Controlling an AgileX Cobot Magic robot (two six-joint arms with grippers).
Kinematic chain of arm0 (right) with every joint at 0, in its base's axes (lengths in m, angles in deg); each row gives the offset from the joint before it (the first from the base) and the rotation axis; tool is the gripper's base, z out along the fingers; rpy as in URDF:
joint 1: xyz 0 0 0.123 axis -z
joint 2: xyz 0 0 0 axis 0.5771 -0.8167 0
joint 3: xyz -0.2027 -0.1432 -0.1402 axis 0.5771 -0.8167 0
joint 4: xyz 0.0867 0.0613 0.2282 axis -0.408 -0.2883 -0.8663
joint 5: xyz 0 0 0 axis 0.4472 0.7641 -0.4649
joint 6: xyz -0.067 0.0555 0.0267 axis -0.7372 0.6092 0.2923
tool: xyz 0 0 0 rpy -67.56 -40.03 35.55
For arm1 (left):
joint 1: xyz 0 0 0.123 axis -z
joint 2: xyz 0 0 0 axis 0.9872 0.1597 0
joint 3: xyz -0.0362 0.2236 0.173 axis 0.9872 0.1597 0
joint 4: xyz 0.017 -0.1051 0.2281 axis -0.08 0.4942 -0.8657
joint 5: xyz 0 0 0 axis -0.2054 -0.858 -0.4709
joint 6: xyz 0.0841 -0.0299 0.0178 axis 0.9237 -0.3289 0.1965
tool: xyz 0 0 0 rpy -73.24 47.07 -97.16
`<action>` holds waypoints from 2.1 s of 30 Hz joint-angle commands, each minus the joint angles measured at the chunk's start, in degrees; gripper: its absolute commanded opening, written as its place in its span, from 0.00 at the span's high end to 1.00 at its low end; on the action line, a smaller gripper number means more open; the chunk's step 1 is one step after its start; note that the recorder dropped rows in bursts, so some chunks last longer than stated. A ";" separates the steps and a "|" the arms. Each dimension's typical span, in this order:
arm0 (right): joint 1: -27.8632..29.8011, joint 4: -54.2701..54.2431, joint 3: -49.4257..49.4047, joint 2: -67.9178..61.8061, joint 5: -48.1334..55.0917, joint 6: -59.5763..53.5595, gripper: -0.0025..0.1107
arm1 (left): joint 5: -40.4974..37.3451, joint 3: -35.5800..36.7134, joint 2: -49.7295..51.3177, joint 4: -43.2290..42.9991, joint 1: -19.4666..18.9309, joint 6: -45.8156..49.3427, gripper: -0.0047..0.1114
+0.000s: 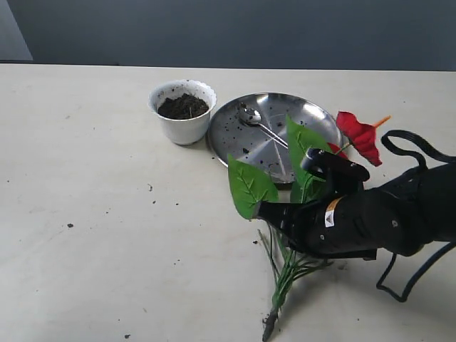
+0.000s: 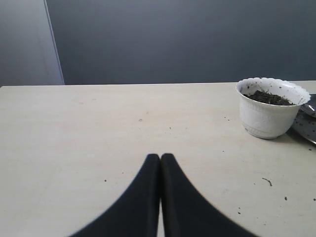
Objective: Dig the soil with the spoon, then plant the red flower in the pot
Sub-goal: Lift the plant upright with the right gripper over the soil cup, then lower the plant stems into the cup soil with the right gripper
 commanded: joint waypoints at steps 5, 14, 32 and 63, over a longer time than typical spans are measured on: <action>0.11 6.97 -0.15 14.39 -0.56 -0.27 0.98 | -0.03 0.23 -0.26 0.37 0.28 -0.02 0.95; 0.80 17.52 10.03 15.24 -17.54 -18.58 0.98 | -0.03 0.23 -0.26 0.37 0.28 -0.02 0.95; 1.87 17.38 55.76 -29.23 -36.23 -43.04 0.98 | -0.03 0.23 -0.26 0.37 0.28 -0.02 0.95; 3.43 17.43 63.17 -40.29 -27.65 -38.52 0.98 | -0.03 0.23 -0.26 0.37 0.28 -0.02 0.95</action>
